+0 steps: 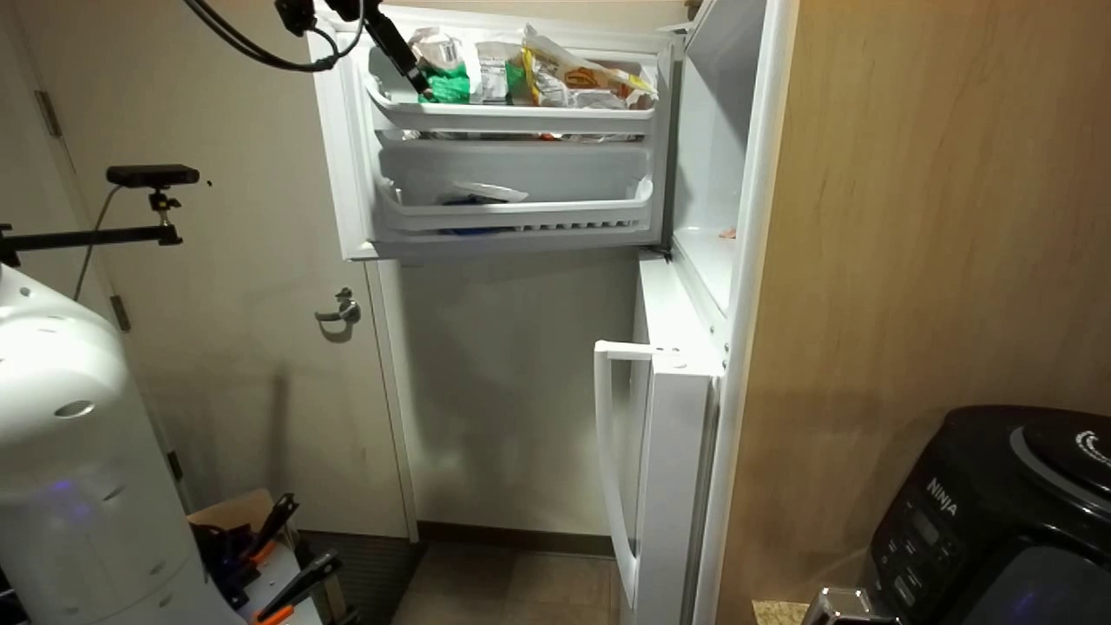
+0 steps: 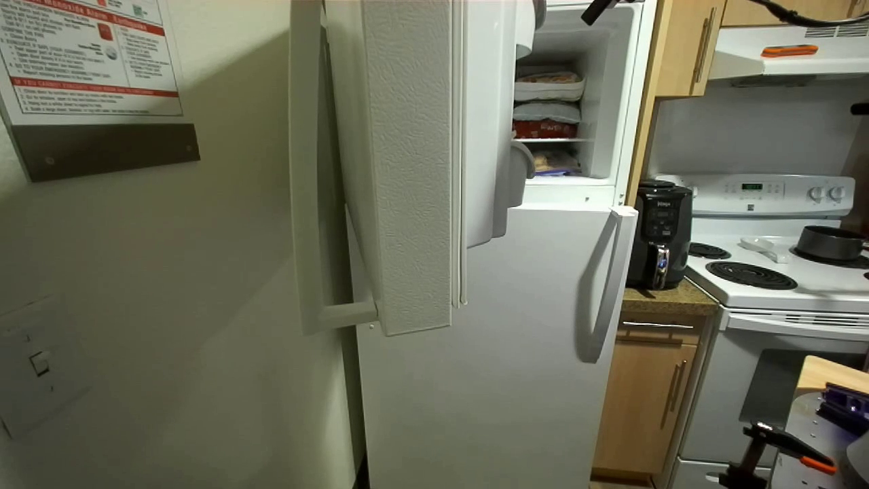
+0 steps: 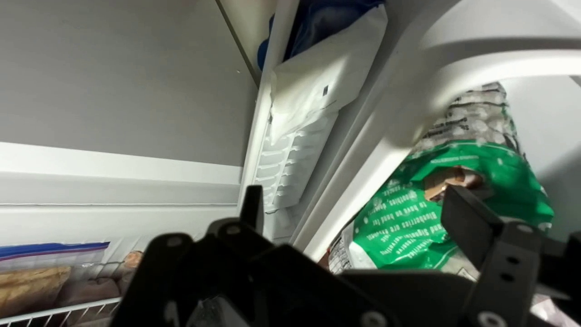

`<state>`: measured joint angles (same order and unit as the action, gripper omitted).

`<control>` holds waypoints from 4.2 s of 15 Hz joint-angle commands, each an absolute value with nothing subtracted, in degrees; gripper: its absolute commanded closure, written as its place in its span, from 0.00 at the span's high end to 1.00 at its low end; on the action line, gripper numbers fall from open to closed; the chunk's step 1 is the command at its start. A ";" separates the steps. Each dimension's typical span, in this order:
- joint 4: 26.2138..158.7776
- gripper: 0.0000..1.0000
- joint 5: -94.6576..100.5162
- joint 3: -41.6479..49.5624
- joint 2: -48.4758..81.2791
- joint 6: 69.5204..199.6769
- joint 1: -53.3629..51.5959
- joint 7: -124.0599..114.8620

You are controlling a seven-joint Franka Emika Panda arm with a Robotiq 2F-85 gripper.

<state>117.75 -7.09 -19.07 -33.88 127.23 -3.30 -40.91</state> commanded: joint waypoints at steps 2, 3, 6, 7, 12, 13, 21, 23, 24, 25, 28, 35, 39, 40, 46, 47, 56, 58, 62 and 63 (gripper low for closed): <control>117.59 1.00 -7.09 -20.89 -32.26 128.81 -3.56 -43.09; 117.31 1.00 -7.01 -21.38 -31.71 129.40 -3.48 -43.60; 116.98 1.00 -6.26 -22.80 -30.28 131.88 -3.13 -45.40; 116.97 1.00 -6.14 -23.01 -29.87 132.83 -3.12 -45.92; 116.98 1.00 -5.03 -23.48 -28.65 133.99 -2.92 -47.25; 116.95 1.00 -4.58 -23.33 -28.70 132.97 -2.95 -47.24; 118.30 1.00 -3.70 -22.33 -29.94 129.49 -3.69 -46.47; 119.07 1.00 -3.66 -22.19 -30.32 128.53 -3.84 -46.36; 119.40 1.00 -3.59 -22.14 -30.43 128.16 -3.86 -46.30; 119.76 1.00 -3.53 -22.07 -30.54 127.86 -3.89 -46.20; 120.90 1.00 -3.37 -21.70 -31.00 127.57 -3.96 -45.80; 122.55 1.00 -1.22 -19.27 -31.73 126.76 -2.87 -44.70; 123.11 1.00 0.34 -16.80 -31.84 126.02 -2.18 -43.91; 123.21 1.00 0.60 -16.17 -31.87 125.86 -2.07 -43.72; 122.21 1.00 0.57 -10.44 -30.88 125.10 -0.96 -39.04; 122.05 1.00 0.23 -9.54 -30.77 125.08 -0.83 -37.69; 121.76 1.00 -0.46 -9.51 -30.96 125.17 -0.36 -36.78; 121.76 1.00 -0.47 -9.55 -30.97 125.17 -0.41 -36.77; 121.76 1.00 -0.49 -9.63 -30.97 125.17 -0.47 -36.77; 121.76 1.00 -0.49 -9.63 -30.97 125.17 -0.47 -36.77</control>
<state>121.93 0.29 -8.73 -30.94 125.31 -1.70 -37.34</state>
